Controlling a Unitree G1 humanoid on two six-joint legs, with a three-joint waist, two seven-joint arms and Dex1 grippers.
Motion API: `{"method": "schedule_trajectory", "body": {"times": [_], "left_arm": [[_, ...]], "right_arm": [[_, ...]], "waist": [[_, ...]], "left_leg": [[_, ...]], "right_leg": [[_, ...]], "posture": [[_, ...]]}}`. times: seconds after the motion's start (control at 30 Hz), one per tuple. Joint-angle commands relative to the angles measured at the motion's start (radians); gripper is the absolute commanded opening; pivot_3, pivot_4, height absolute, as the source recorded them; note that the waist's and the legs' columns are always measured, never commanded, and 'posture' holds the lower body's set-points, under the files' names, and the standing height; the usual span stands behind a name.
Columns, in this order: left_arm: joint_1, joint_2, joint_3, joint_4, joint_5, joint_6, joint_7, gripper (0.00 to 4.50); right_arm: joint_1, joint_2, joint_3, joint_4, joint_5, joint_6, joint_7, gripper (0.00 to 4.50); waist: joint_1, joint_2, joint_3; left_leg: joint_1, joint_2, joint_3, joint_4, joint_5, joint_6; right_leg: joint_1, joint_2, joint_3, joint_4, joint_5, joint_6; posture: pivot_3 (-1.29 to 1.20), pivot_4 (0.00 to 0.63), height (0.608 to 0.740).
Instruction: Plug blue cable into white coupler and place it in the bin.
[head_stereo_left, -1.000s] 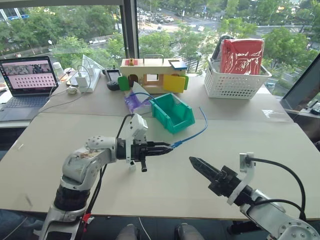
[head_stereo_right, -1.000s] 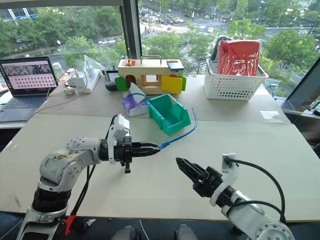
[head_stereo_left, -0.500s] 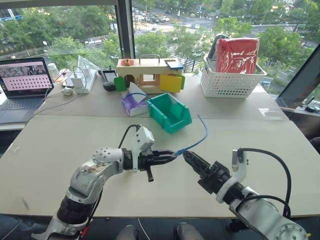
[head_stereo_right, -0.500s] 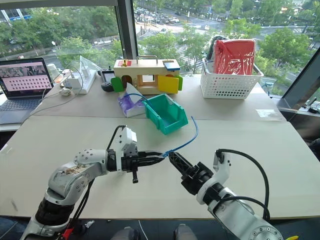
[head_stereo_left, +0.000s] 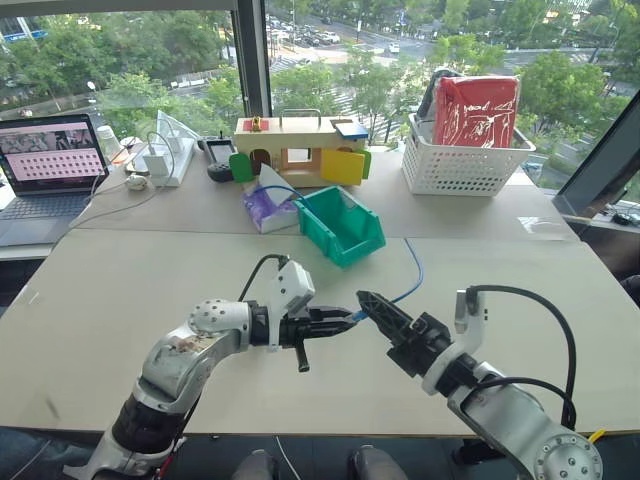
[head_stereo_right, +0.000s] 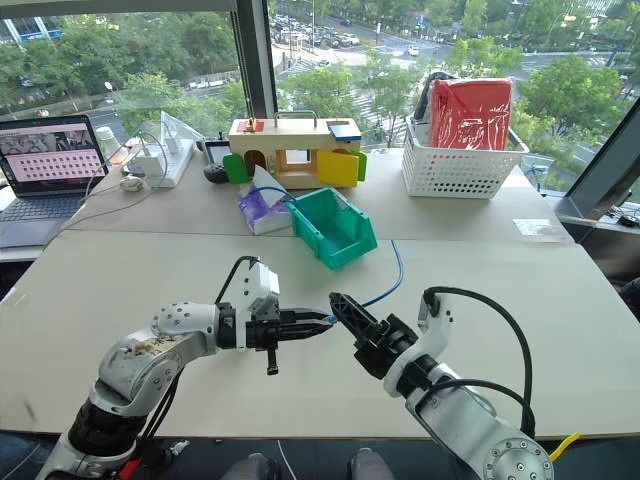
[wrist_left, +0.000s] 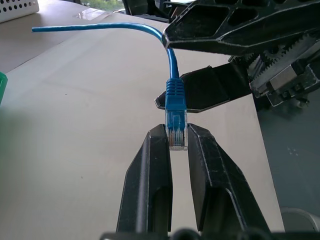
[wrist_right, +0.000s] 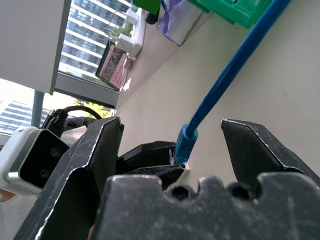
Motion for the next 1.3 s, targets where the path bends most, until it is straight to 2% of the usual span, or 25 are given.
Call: {"method": "schedule_trajectory", "body": {"times": [0.03, 0.1, 0.3, 0.53, 0.6, 0.63, 0.73, 0.9, 0.93, 1.07, 1.17, 1.3], "left_arm": [[0.006, -0.002, 0.0, -0.041, -0.014, -0.026, 0.003, 0.05], [0.008, -0.003, 0.001, -0.041, -0.014, -0.027, 0.005, 0.05], [0.01, -0.007, 0.003, -0.045, -0.019, -0.025, 0.018, 0.05], [0.013, -0.005, 0.017, -0.051, -0.022, -0.025, 0.036, 0.05], [0.019, -0.003, 0.047, -0.055, -0.072, 0.01, 0.029, 1.07], [0.021, 0.004, 0.063, -0.06, -0.1, 0.024, 0.02, 1.34], [0.013, 0.027, 0.108, -0.063, -0.143, 0.038, 0.012, 2.57], [-0.02, 0.07, 0.274, -0.047, -0.257, 0.063, 0.023, 4.36], [-0.021, 0.085, 0.297, -0.046, -0.272, 0.066, 0.021, 4.46], [0.036, 0.17, 0.463, -0.039, -0.308, 0.067, 0.057, 4.46], [0.107, 0.213, 0.539, -0.053, -0.298, 0.049, 0.068, 4.46], [0.283, 0.195, 0.627, -0.09, -0.255, -0.026, 0.101, 4.46]], "right_arm": [[-0.011, -0.012, 0.014, -0.015, -0.003, -0.042, 0.022, 2.76], [-0.014, -0.02, 0.02, -0.015, 0.0, -0.05, 0.025, 1.99], [-0.019, -0.038, 0.036, -0.013, 0.009, -0.074, 0.025, 0.06], [-0.022, -0.058, 0.042, -0.01, 0.011, -0.096, 0.03, 0.06], [-0.027, -0.067, 0.03, -0.009, -0.001, -0.102, 0.039, 0.0], [-0.031, -0.072, 0.021, -0.008, -0.008, -0.106, 0.044, 0.0], [-0.048, -0.086, -0.011, 0.007, -0.018, -0.121, 0.062, 0.0], [-0.125, -0.138, -0.076, 0.087, -0.003, -0.122, 0.105, 0.0], [-0.139, -0.145, -0.082, 0.101, 0.002, -0.117, 0.111, 0.0], [-0.238, -0.182, -0.076, 0.191, 0.031, -0.073, 0.156, 0.0], [-0.295, -0.191, -0.071, 0.244, 0.043, -0.053, 0.173, 0.0], [-0.368, -0.196, -0.055, 0.317, 0.042, -0.01, 0.206, 0.0]], "waist": [[0.0, 0.0, 0.0], [0.0, 0.0, 0.0], [0.001, 0.0, 0.0], [0.001, 0.0, 0.0], [0.002, 0.0, 0.0], [0.002, 0.0, 0.0], [0.001, 0.0, 0.0], [0.002, 0.0, 0.0], [0.001, 0.0, 0.0], [-0.001, 0.0, 0.0], [-0.004, 0.0, 0.0], [-0.001, 0.0, 0.0]], "left_leg": [[0.0, 0.0, 0.0, 0.0, 0.0, 0.0], [0.0, 0.0, 0.0, 0.0, 0.0, 0.0], [0.0, 0.0, 0.0, 0.0, 0.0, 0.0], [0.0, 0.0, 0.0, 0.0, 0.0, 0.0], [0.0, 0.0, 0.0, 0.0, 0.0, 0.0], [0.0, 0.0, 0.0, 0.0, 0.0, 0.0], [0.0, 0.0, 0.0, 0.0, 0.0, 0.0], [0.0, 0.0, 0.001, 0.0, 0.0, 0.0], [0.0, 0.0, 0.001, 0.0, 0.0, 0.0], [0.001, 0.001, 0.001, -0.001, 0.0, 0.0], [0.0, 0.001, 0.002, -0.001, 0.0, 0.0], [0.0, 0.001, 0.003, -0.002, 0.0, 0.0]], "right_leg": [[0.0, 0.0, 0.0, 0.0, 0.0, 0.0], [0.0, 0.0, 0.0, 0.0, 0.0, 0.0], [0.0, 0.0, 0.0, 0.0, 0.0, 0.0], [0.0, 0.0, 0.0, 0.0, 0.0, 0.0], [0.0, 0.0, 0.0, 0.0, 0.0, 0.0], [0.0, 0.0, 0.0, 0.0, 0.0, 0.0], [0.0, 0.0, 0.0, 0.0, 0.0, 0.0], [0.0, 0.0, 0.0, 0.0, 0.0, 0.0], [0.0, 0.0, 0.0, 0.0, 0.0, 0.0], [-0.001, 0.001, 0.001, 0.0, 0.0, 0.001], [-0.002, 0.001, 0.002, 0.0, 0.002, 0.002], [-0.002, 0.0, 0.001, 0.0, 0.002, 0.001]], "posture": [[0.0, 0.15, 0.74], [0.0, 0.15, 0.74], [0.0, 0.15, 0.74], [0.0, 0.15, 0.74], [0.0, 0.15, 0.74], [0.0, 0.15, 0.74], [0.0, 0.15, 0.74], [0.0, 0.15, 0.74], [0.0, 0.15, 0.74], [0.0, 0.15, 0.74], [0.0, 0.15, 0.74], [0.0, 0.15, 0.74]]}}
